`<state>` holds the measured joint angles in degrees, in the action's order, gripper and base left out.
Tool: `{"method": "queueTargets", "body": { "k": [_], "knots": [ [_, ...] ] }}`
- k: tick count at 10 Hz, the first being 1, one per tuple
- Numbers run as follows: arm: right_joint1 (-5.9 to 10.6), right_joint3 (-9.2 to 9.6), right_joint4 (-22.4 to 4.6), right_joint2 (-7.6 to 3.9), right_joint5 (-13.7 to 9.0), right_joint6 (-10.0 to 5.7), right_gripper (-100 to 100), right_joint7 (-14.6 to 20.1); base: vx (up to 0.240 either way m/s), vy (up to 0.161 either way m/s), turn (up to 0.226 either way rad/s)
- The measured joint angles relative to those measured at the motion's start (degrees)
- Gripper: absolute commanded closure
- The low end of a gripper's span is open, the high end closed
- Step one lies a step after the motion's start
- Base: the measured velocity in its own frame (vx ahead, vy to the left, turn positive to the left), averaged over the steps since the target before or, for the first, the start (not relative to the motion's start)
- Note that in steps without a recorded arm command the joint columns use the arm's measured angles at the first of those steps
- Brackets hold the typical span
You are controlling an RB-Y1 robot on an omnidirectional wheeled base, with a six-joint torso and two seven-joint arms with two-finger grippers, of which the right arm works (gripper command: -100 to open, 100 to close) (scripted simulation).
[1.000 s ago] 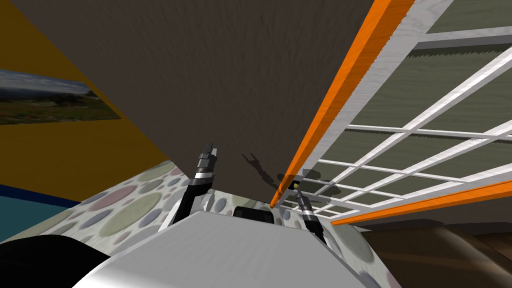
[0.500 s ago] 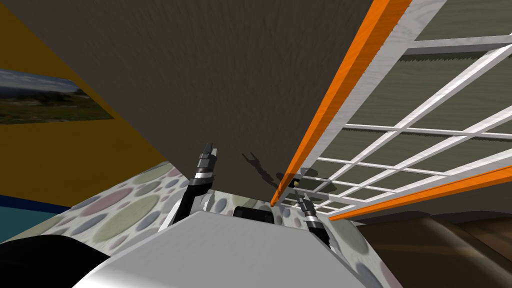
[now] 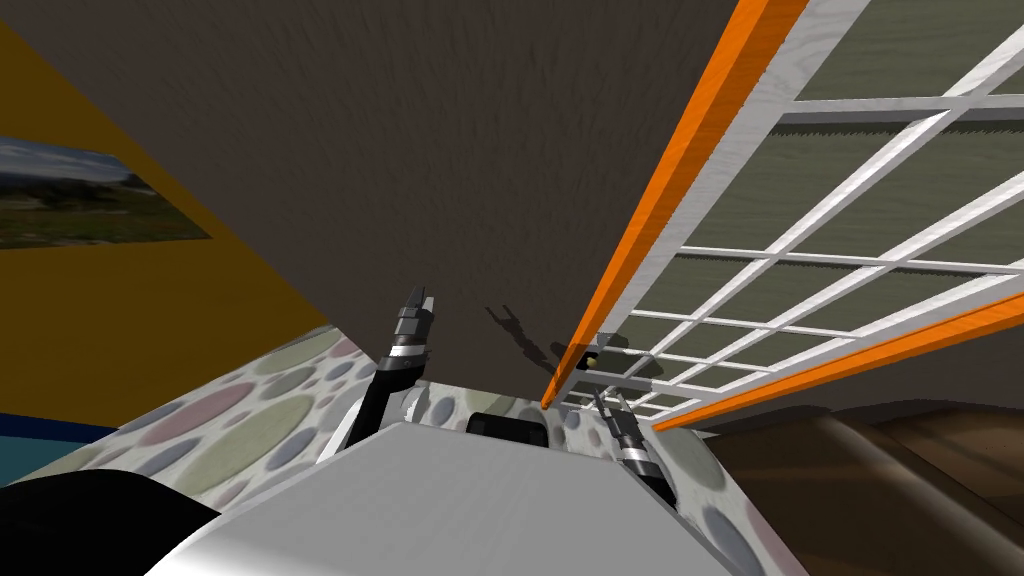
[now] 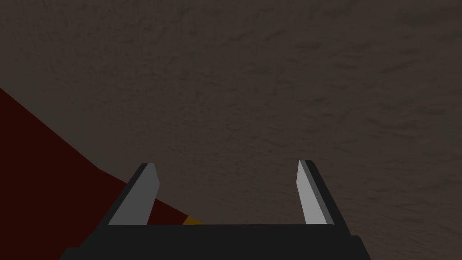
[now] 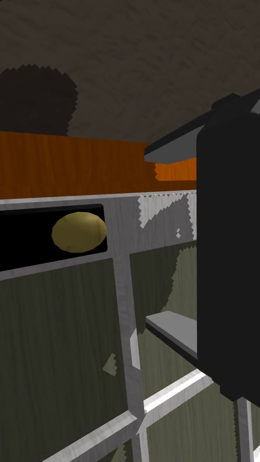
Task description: Pull the door open
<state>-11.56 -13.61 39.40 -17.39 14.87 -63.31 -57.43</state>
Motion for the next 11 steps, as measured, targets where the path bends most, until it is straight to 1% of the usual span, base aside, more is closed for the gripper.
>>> {"method": "queueTargets", "body": {
  "k": [2, 3, 4, 6, 7, 9, 10, 11],
  "knots": [
    [-0.34, -0.51, -1.40, -0.51, 0.60, -1.72, -100, -2.74, -0.022, 0.030, -0.033],
    [-0.95, -0.67, -0.95, -0.56, 0.90, -2.02, -100, -3.77, -0.009, 0.012, -0.008],
    [-1.03, -0.69, -0.87, -0.56, 0.94, -2.04, -100, -3.98, 0.111, 0.002, 0.026],
    [-0.68, -0.83, -0.87, -0.41, 0.82, -1.58, -100, -4.15, 0.195, -0.019, 0.044],
    [-0.22, -0.93, -1.24, -0.34, 0.75, -1.40, -100, -4.33, 0.202, 0.000, 0.049],
    [0.11, -1.09, -0.43, -0.06, 0.62, -0.24, -100, -4.48, 0.208, -0.027, 0.042],
    [0.92, -1.22, -1.33, -0.03, 0.52, -0.11, -100, -4.73, 0.187, -0.012, 0.001],
    [1.02, -1.22, -1.71, 0.12, 0.51, -0.21, -100, -4.91, 0.052, 0.008, -0.043]
  ]
}}
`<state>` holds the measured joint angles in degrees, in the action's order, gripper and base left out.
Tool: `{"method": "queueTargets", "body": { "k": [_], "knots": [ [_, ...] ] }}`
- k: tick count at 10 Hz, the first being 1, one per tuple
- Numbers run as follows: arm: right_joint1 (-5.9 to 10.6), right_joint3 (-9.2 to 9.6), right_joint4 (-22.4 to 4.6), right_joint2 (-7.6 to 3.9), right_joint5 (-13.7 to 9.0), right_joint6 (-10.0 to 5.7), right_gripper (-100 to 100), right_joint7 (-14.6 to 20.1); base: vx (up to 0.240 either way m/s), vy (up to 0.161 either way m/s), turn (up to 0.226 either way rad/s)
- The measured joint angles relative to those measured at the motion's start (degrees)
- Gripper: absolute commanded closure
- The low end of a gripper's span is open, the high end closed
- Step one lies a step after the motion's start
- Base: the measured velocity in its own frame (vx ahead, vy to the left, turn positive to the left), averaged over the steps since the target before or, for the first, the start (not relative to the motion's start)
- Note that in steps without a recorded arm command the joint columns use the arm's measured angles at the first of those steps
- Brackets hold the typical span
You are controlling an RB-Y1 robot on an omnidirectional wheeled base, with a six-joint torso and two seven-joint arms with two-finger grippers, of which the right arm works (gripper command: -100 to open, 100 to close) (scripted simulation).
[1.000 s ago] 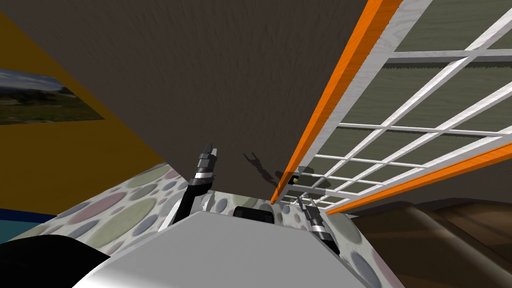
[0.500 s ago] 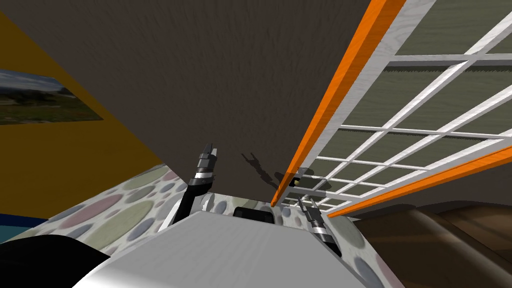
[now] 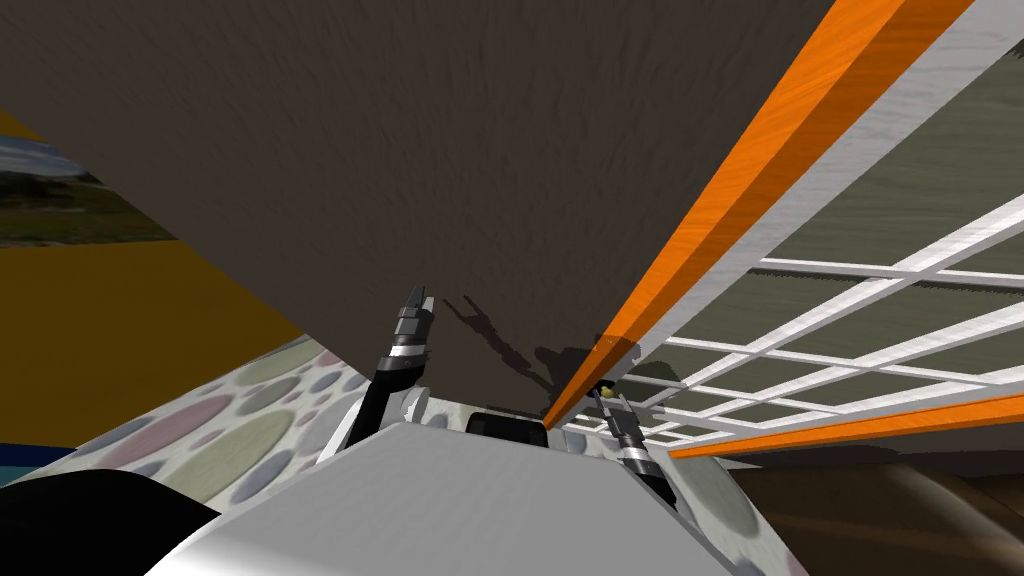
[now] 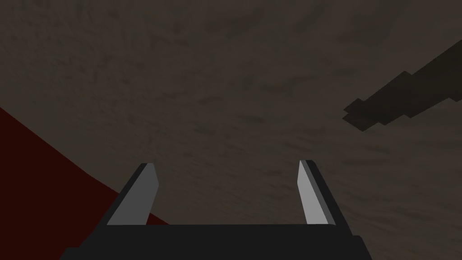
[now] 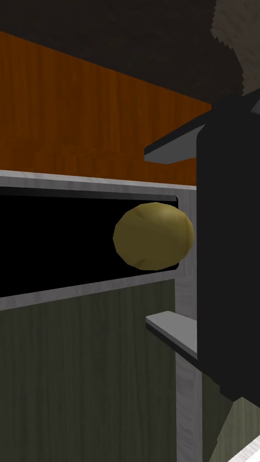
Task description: Pull the door open
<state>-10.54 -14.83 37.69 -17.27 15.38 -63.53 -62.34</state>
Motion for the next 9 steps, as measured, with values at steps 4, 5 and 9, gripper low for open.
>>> {"method": "queueTargets", "body": {
  "k": [4, 5, 9],
  "knots": [
    [-0.02, 0.01, 0.00, 0.03, 0.01, -0.02, 100, -0.02, -0.016, -0.001, 0.012],
    [-0.01, 0.03, 0.00, 0.04, 0.02, -0.03, 100, -0.02, 0.000, 0.000, 0.000],
    [0.26, 0.39, -0.03, -0.09, -0.83, 0.08, 100, 1.94, -0.041, -0.011, 0.036]
  ]
}}
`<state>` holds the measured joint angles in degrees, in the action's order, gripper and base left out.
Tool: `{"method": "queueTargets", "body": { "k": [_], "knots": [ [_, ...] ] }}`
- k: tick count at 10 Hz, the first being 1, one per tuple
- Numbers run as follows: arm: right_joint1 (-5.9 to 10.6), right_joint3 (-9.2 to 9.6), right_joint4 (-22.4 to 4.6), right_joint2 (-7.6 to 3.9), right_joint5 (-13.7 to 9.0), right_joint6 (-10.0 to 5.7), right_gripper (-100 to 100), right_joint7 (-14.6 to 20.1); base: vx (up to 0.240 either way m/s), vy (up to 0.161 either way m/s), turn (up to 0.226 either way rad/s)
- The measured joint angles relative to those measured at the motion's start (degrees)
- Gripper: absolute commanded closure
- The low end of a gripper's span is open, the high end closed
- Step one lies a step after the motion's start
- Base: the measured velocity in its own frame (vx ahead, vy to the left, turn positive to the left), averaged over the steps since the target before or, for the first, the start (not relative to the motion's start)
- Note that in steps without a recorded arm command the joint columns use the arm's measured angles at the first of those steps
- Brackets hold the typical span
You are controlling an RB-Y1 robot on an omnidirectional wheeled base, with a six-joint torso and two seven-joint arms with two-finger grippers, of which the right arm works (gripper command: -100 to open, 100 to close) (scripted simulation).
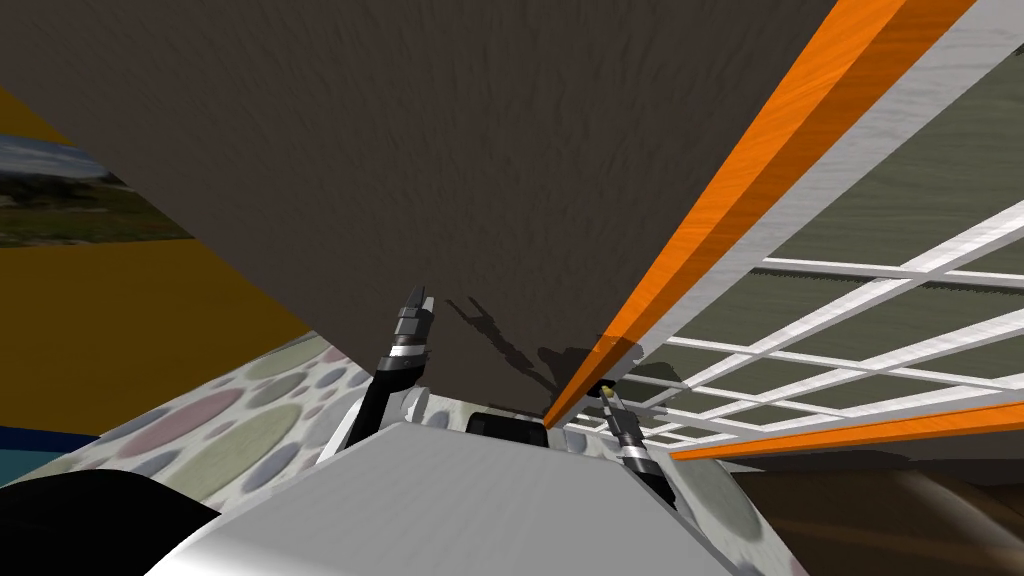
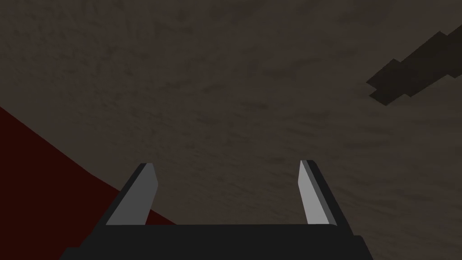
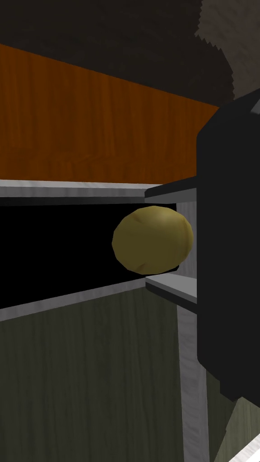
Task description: Pull the door open
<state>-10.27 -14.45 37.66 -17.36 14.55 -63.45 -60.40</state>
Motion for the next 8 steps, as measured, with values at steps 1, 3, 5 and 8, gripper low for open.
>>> {"method": "queueTargets", "body": {
  "k": [1, 3, 5, 8],
  "knots": [
    [0.16, 0.22, -0.03, 0.03, -0.36, 0.08, 100, 1.02, -0.056, -0.024, 0.041],
    [0.29, 0.71, 0.06, 0.07, -1.17, 0.31, 100, 3.16, -0.068, -0.016, 0.050],
    [0.53, 1.14, -0.10, 0.06, -2.03, 0.50, 100, 5.44, -0.045, -0.015, 0.046],
    [0.84, 1.81, -0.05, 0.01, -3.42, 0.82, 100, 9.09, -0.051, -0.016, 0.048]
  ]
}}
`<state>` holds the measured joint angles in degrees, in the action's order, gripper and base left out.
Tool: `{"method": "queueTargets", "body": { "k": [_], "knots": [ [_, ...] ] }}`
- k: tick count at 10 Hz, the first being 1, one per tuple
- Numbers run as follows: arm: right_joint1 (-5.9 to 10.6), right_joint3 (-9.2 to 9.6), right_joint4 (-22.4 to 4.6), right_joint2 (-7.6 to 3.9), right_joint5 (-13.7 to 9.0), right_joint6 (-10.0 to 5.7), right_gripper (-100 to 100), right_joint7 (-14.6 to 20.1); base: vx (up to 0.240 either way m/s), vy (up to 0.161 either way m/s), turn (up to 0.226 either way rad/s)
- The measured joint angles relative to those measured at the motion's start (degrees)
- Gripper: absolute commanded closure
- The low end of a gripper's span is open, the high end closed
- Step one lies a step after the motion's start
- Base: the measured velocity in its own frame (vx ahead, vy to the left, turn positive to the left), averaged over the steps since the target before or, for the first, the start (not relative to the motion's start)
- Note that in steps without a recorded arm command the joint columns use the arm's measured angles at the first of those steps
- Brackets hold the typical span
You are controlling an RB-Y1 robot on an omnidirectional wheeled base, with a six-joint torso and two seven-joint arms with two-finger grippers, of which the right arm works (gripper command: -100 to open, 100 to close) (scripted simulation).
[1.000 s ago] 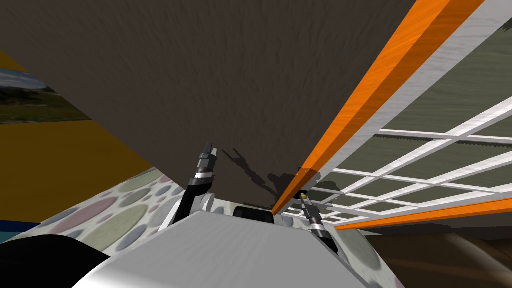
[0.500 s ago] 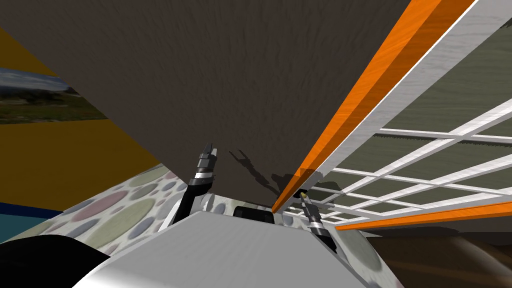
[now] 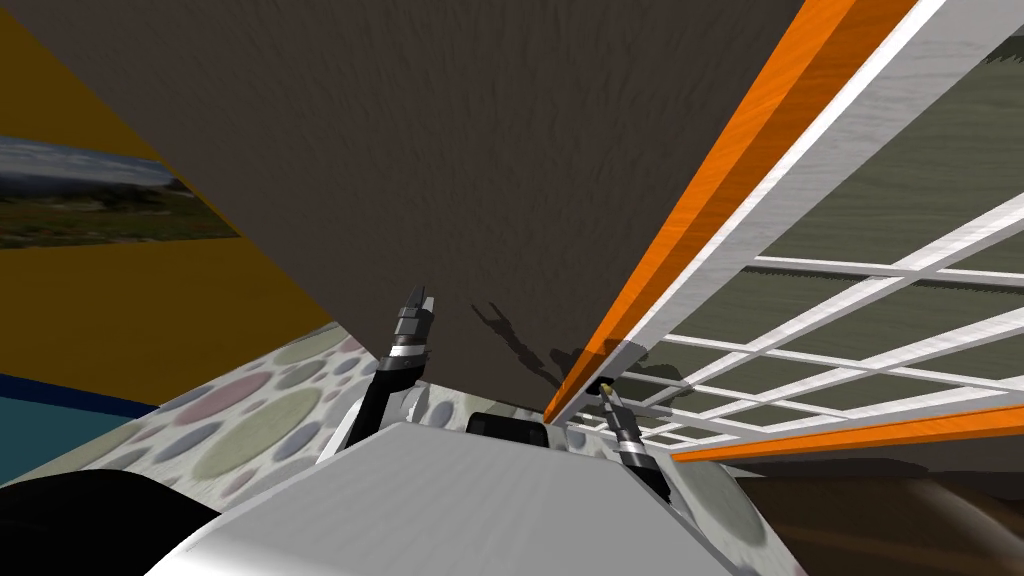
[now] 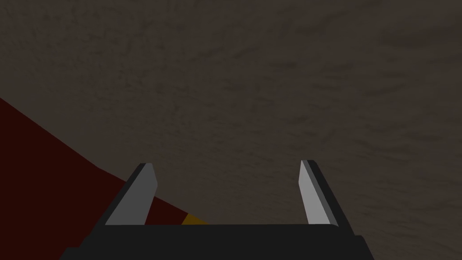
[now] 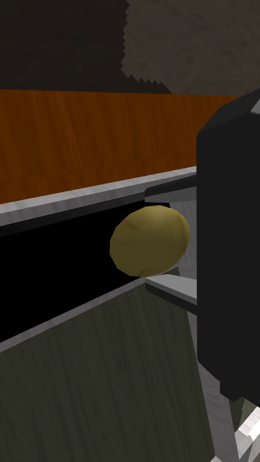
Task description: Pull the door open
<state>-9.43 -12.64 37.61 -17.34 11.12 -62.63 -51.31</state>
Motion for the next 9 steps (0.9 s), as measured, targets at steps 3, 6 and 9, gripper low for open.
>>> {"method": "queueTargets", "body": {
  "k": [3, 6, 9],
  "knots": [
    [0.43, 0.73, -0.09, -0.06, -1.51, 0.30, 100, 3.97, -0.051, -0.019, 0.051],
    [1.00, 1.57, -0.36, -0.14, -3.27, 0.57, 100, 8.72, -0.056, -0.021, 0.059],
    [1.29, 2.43, -0.11, -0.20, -5.16, 1.17, 100, 13.48, -0.047, -0.020, 0.054]
  ]
}}
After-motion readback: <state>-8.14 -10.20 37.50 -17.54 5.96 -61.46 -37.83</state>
